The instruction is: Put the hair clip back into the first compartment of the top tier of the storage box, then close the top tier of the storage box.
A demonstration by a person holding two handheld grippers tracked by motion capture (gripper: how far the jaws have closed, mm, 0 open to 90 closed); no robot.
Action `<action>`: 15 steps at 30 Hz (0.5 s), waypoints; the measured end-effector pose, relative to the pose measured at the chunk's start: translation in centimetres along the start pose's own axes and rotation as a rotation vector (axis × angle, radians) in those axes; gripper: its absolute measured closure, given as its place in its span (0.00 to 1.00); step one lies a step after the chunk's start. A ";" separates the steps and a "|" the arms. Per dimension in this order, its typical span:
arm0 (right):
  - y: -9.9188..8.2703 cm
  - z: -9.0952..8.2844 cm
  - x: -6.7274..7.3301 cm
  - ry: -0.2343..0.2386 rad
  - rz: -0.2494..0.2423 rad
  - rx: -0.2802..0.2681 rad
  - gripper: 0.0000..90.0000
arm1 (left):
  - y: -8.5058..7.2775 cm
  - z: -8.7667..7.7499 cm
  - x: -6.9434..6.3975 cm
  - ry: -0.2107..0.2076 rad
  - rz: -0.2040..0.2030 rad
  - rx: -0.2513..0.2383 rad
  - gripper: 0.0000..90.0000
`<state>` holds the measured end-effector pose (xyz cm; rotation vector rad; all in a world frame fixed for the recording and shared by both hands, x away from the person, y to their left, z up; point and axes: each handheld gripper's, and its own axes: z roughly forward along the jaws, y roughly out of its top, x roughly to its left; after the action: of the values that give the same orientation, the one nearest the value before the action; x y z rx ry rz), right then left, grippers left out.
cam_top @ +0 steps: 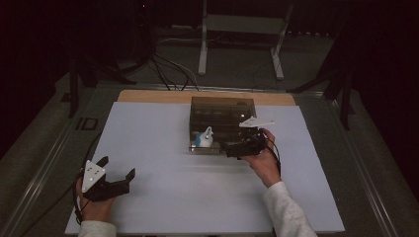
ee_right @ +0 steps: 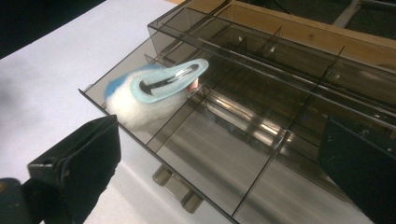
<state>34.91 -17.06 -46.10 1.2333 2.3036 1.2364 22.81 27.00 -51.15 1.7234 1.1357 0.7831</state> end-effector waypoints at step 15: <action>-0.5 -0.7 0.4 0.023 0.001 0.017 0.00 | 0.0 0.1 -0.1 0.000 -0.001 0.002 0.01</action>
<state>34.00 -17.27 -46.02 1.2322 2.3349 1.2404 22.85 26.86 -51.15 1.7246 1.1370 0.7816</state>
